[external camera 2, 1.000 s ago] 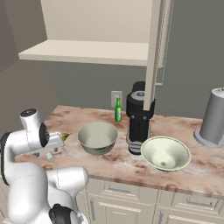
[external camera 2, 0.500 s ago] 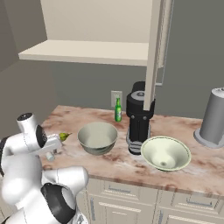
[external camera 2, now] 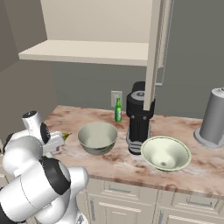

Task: Pick both bowls and place them on the counter. Then place the pear in one bowl and place the marshmallow in the other bowl.

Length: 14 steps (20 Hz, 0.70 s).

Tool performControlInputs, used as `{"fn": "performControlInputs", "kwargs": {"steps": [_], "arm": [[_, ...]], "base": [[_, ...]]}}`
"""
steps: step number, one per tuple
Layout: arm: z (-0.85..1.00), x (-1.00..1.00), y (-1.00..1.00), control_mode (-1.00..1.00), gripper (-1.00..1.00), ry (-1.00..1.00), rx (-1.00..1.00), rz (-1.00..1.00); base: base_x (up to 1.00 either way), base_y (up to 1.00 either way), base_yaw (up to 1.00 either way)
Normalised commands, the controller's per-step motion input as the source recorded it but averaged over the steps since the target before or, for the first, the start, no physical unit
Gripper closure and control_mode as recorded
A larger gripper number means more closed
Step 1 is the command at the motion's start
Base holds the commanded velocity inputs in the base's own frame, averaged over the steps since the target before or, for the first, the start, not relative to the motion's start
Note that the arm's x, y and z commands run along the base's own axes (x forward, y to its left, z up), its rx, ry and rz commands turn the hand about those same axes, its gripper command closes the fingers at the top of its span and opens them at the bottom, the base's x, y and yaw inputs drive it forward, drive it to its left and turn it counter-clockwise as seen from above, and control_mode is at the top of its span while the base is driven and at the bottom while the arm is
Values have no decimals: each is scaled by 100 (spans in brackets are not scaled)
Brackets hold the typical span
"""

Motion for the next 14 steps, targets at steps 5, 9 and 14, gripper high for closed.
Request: {"fn": "performControlInputs", "kwargs": {"steps": [5,9,14], "arm": [[-28,0,0,-100,-100,1,-1,6],[-29,0,0,-100,-100,1,-1,5],[-25,0,0,-100,-100,1,0,5]], "base": [[0,0,0],[0,0,0],[0,0,0]]}}
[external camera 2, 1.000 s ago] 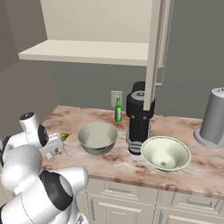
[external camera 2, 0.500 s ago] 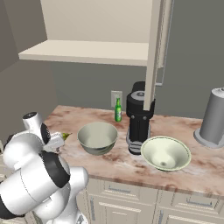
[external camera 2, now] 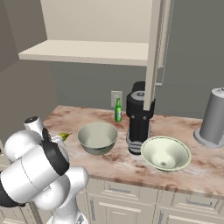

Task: Pick both bowls and place them on the counter. Then place the pear in one bowl and place the marshmallow in the other bowl.

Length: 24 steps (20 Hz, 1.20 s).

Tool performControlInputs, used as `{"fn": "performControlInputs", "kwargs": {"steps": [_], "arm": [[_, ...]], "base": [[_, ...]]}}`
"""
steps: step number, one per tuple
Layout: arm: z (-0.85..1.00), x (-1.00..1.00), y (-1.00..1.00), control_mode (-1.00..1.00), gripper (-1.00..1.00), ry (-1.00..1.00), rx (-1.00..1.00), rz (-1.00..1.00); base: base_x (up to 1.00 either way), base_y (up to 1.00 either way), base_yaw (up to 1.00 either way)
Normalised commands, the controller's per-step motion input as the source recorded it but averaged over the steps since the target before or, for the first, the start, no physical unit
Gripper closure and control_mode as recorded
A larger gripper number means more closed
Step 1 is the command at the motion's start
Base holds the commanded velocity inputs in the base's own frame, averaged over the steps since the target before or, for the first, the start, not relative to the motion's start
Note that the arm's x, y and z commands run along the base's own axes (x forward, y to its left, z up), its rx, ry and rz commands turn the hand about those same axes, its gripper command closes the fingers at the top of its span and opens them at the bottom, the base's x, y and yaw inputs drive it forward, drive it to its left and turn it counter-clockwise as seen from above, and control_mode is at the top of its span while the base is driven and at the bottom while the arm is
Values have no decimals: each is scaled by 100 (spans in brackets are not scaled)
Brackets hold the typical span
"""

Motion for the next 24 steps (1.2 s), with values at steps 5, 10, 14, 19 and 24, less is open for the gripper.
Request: {"fn": "performControlInputs", "kwargs": {"steps": [5,10,14,19,24], "arm": [[-31,2,1,-100,100,4,-1,5],[-26,0,1,-100,100,4,0,3],[-13,-3,-2,-100,100,1,0,0],[28,-17,-26,-100,100,-1,0,0],[63,-19,-32,-100,100,-4,0,0]], "base": [[0,0,0],[0,0,0],[0,0,0],[0,0,0],[0,0,0]]}}
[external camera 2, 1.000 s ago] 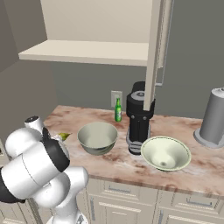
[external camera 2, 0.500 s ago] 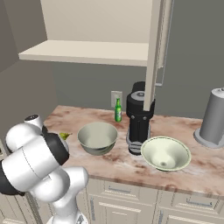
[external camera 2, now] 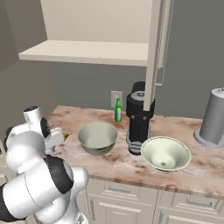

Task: Pick both bowls and place them on the counter. Then place the pear in one bowl and place the marshmallow in the other bowl.

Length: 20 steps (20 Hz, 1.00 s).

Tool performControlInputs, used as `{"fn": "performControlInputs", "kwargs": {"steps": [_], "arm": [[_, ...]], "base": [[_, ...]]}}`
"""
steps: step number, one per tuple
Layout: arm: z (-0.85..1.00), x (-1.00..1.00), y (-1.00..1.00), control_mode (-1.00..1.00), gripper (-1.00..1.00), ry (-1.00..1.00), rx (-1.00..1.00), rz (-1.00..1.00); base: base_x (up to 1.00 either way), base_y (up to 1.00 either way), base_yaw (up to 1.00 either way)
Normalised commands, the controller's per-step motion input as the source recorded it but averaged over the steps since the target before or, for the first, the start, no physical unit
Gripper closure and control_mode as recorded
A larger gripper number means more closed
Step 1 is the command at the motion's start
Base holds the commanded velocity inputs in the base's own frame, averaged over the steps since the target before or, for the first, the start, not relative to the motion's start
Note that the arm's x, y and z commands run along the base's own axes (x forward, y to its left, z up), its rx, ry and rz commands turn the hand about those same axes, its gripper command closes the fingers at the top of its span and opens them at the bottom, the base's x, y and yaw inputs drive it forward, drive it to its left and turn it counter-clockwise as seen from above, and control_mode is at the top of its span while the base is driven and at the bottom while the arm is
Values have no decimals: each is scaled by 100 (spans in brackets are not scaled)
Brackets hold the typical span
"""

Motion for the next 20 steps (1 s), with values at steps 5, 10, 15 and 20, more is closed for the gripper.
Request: {"fn": "performControlInputs", "kwargs": {"steps": [5,10,15,20], "arm": [[67,-16,-29,-100,100,-2,0,0],[53,0,-23,-100,100,-2,0,-2],[42,4,-22,-100,100,0,0,-5],[23,16,-34,-100,100,0,0,-5]], "base": [[0,0,0],[0,0,0],[0,0,0],[0,0,0]]}}
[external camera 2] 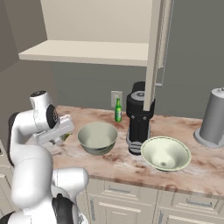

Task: Pick both bowls and place them on the counter. Then place the pear in one bowl and place the marshmallow in the other bowl.

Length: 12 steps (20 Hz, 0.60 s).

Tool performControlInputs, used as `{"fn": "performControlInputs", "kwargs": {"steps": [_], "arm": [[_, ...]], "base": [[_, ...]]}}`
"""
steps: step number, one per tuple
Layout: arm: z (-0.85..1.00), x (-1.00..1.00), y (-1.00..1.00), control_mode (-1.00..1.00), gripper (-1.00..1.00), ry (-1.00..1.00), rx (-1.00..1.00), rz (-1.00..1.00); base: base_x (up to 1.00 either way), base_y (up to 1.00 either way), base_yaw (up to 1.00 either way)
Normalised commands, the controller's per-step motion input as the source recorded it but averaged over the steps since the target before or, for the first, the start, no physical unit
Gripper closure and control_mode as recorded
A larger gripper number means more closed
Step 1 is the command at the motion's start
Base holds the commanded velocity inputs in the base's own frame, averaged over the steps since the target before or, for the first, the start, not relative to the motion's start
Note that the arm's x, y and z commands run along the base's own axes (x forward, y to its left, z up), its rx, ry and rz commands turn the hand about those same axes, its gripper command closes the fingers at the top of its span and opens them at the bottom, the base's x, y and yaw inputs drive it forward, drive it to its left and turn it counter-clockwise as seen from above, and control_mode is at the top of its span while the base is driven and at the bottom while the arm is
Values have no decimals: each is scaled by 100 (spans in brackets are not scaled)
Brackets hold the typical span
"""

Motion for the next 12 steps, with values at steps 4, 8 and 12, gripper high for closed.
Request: {"fn": "performControlInputs", "kwargs": {"steps": [4,8,12], "arm": [[22,14,-42,-100,100,0,0,-5],[27,15,-42,-100,100,0,0,-5],[12,15,-51,-100,100,0,0,-4]], "base": [[0,0,0],[0,0,0],[0,0,0]]}}
